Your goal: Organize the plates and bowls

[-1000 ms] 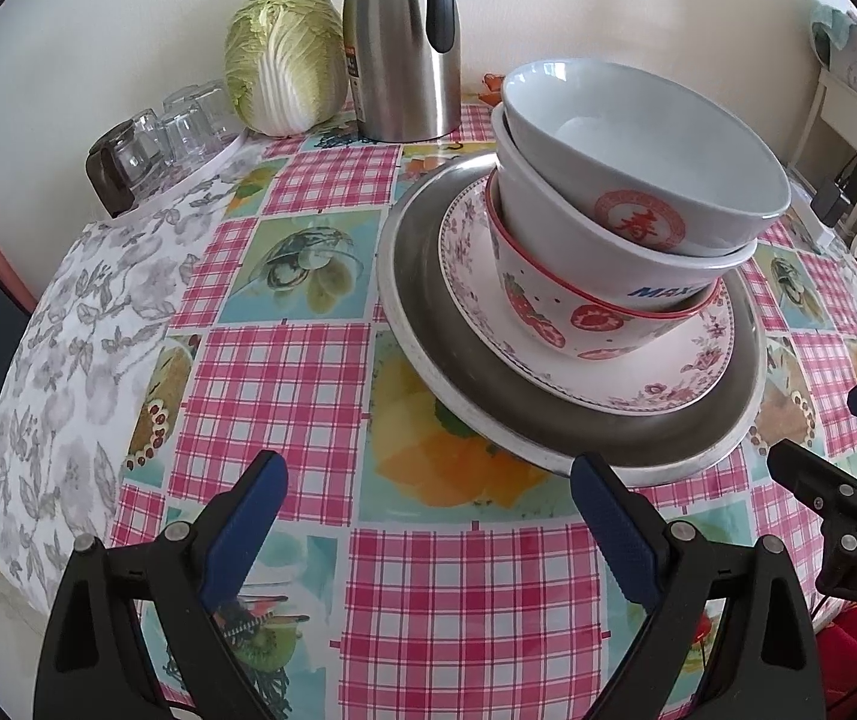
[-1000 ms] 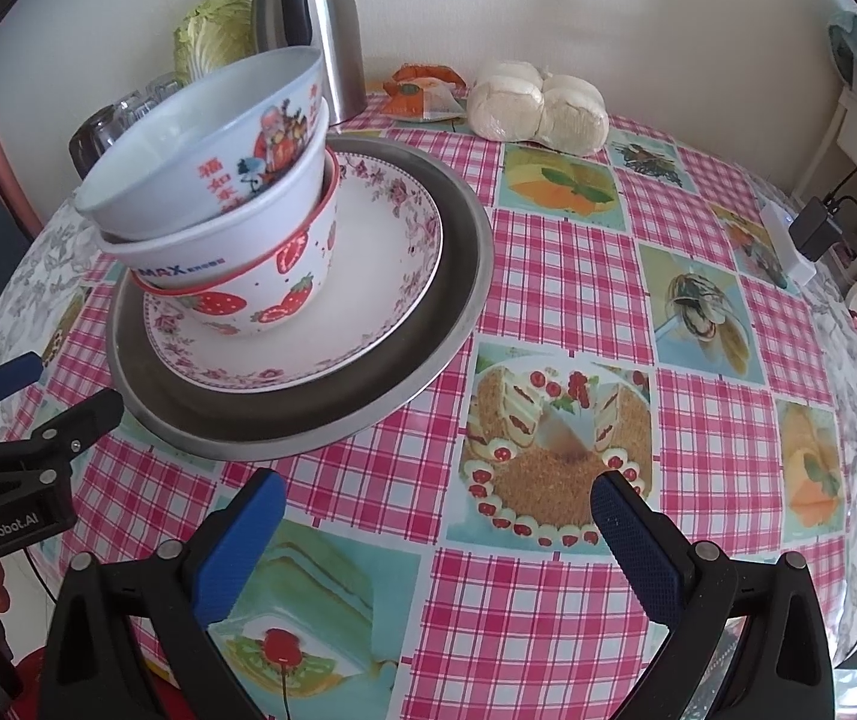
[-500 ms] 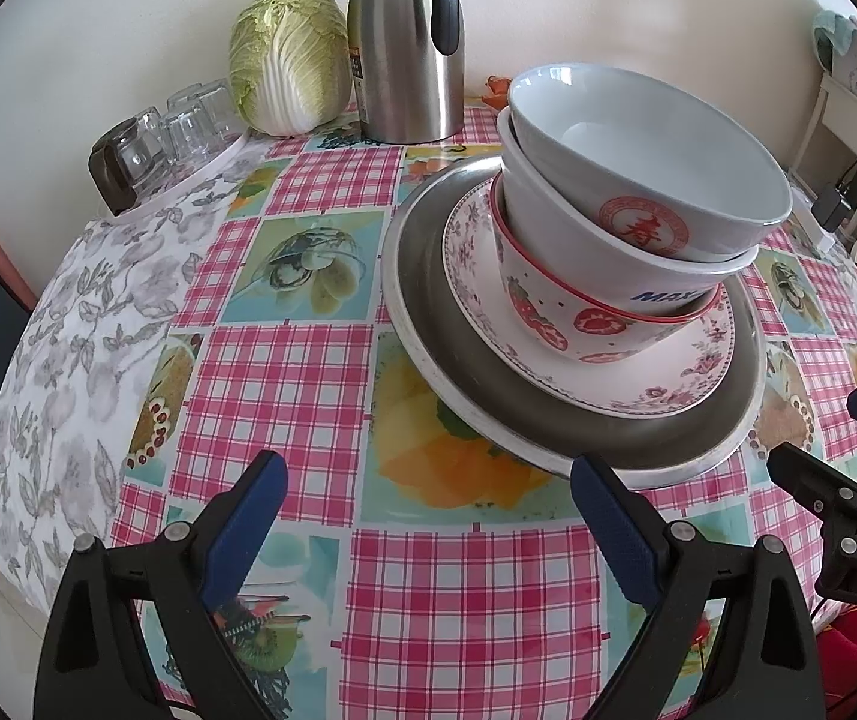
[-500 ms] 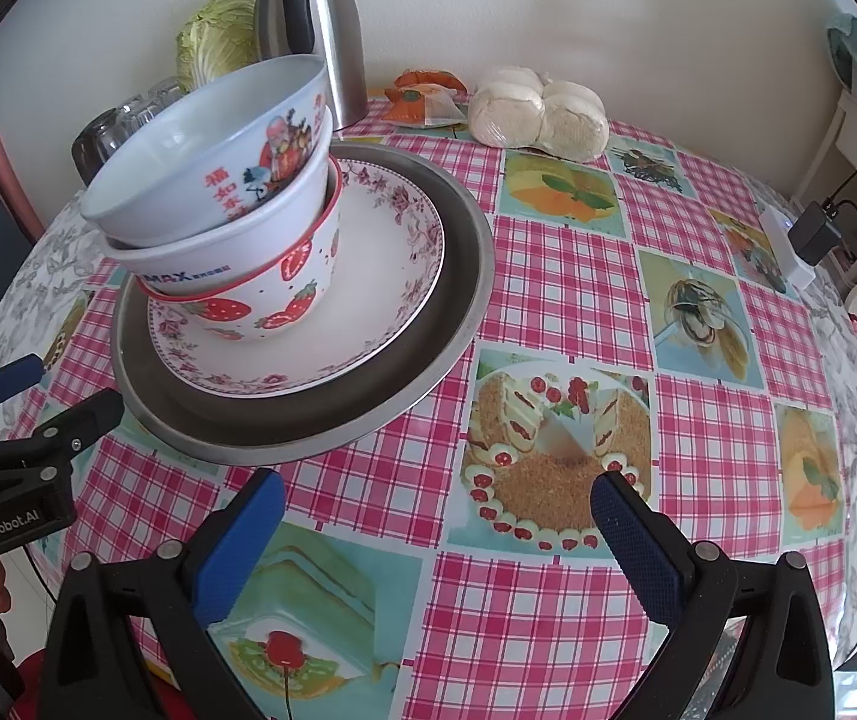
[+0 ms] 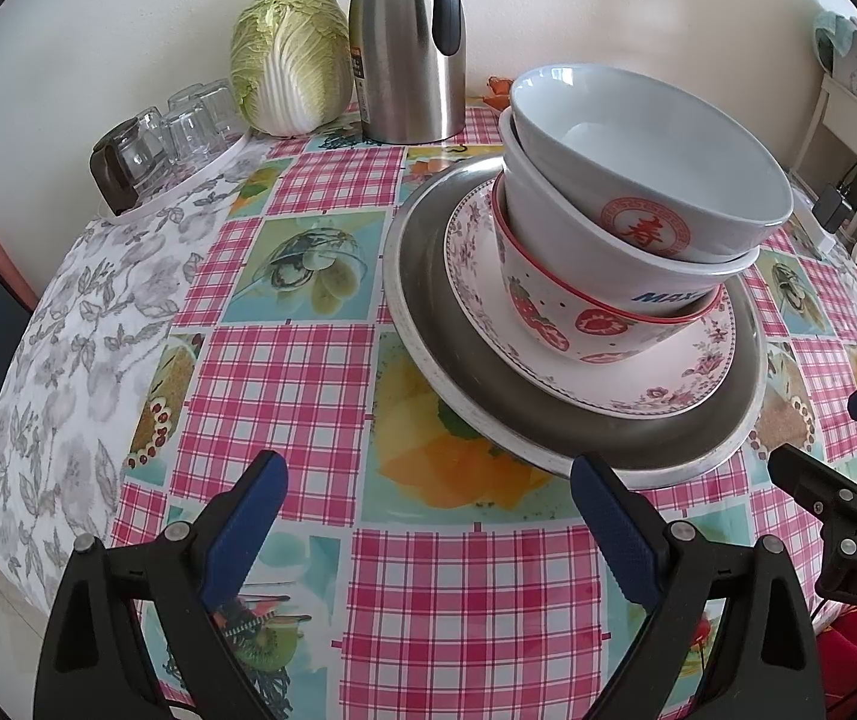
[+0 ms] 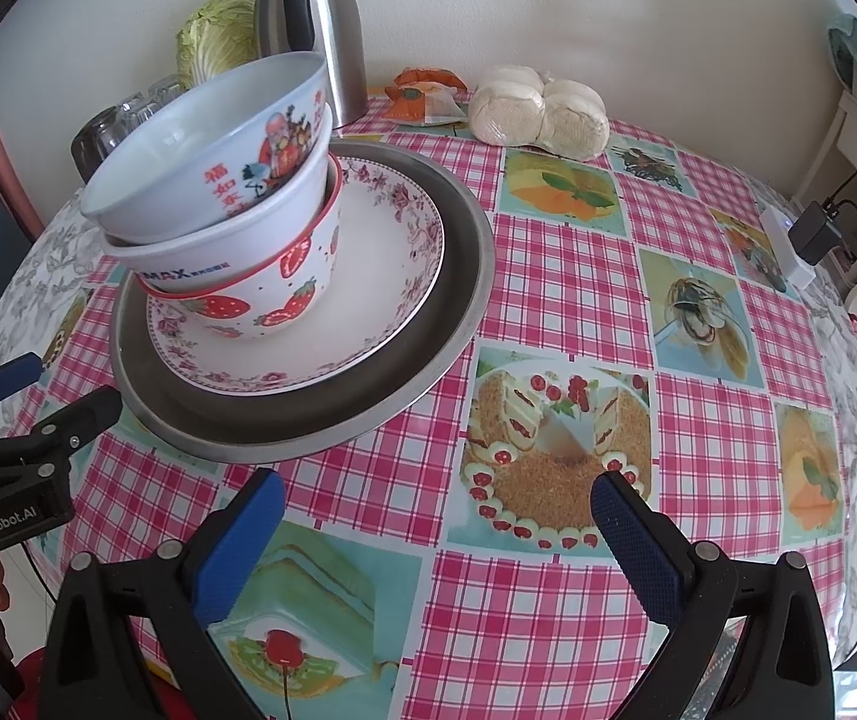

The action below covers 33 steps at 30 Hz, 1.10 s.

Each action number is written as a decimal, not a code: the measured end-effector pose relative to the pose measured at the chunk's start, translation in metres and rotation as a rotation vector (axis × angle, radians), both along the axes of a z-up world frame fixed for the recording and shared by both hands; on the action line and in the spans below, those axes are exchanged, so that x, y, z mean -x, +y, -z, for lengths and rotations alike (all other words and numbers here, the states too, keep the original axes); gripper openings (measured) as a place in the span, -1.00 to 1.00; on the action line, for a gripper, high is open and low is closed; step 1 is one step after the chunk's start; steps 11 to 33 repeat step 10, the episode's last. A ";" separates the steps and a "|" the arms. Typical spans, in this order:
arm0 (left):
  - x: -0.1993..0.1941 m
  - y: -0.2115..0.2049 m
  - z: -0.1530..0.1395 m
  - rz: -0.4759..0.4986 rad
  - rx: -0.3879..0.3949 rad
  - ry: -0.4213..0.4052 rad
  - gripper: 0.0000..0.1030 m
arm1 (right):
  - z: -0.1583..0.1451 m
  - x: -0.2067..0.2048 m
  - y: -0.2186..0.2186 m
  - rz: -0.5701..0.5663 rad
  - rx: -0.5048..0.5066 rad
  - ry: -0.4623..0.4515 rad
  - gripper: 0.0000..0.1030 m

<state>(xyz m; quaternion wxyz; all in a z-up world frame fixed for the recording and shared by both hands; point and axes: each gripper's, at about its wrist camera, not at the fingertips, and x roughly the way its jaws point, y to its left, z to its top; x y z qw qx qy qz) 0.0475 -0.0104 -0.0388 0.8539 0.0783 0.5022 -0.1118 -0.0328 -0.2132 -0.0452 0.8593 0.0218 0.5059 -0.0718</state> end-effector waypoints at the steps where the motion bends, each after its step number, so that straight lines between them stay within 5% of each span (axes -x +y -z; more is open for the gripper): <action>1: 0.000 0.001 0.000 -0.002 0.001 0.000 0.86 | 0.000 0.000 0.000 0.000 0.000 0.000 1.00; 33: 0.000 0.013 -0.003 -0.055 0.020 -0.015 0.86 | 0.000 0.000 0.000 0.000 0.001 0.001 1.00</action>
